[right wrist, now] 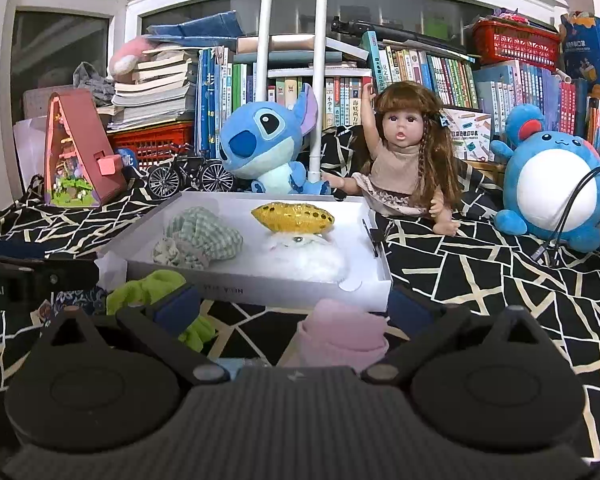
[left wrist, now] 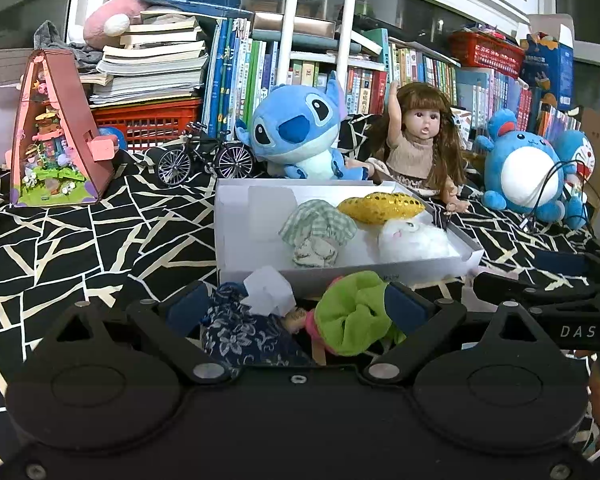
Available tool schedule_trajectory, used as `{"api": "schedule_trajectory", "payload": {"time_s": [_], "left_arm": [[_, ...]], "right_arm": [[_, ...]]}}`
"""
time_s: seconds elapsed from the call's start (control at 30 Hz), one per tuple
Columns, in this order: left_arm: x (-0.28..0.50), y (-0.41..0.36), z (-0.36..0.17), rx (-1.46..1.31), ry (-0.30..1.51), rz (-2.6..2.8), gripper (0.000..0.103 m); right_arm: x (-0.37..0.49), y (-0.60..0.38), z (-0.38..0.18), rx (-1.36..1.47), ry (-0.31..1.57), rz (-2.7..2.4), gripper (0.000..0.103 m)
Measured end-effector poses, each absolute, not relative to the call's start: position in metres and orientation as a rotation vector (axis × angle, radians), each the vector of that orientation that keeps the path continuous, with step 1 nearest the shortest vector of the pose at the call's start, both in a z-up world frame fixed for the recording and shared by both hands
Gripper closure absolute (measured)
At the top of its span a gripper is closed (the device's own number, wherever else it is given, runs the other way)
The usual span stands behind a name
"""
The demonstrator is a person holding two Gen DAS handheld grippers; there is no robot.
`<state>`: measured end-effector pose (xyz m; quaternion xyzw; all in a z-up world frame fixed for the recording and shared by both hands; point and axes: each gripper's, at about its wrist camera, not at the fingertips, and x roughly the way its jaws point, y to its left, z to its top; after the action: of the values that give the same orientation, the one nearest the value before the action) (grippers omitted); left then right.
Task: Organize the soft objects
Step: 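Close right tool on the purple plush ball while left tool approaches the blue floral pouch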
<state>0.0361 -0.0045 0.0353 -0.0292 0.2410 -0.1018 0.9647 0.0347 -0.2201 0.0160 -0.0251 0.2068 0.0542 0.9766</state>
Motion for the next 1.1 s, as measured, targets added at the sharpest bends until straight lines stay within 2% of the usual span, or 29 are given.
{"api": "schedule_trajectory", "payload": {"time_s": [0.43,1.1], "left_arm": [[0.023,0.001,0.023,-0.044,0.504,-0.18,0.008],[0.046,0.013,-0.005,-0.108,0.61,-0.093,0.009]], "right_arm": [[0.022,-0.219,0.005,-0.08,0.429,0.08,0.0],[0.004,-0.232,-0.012,-0.078,0.494,0.021,0.0]]}}
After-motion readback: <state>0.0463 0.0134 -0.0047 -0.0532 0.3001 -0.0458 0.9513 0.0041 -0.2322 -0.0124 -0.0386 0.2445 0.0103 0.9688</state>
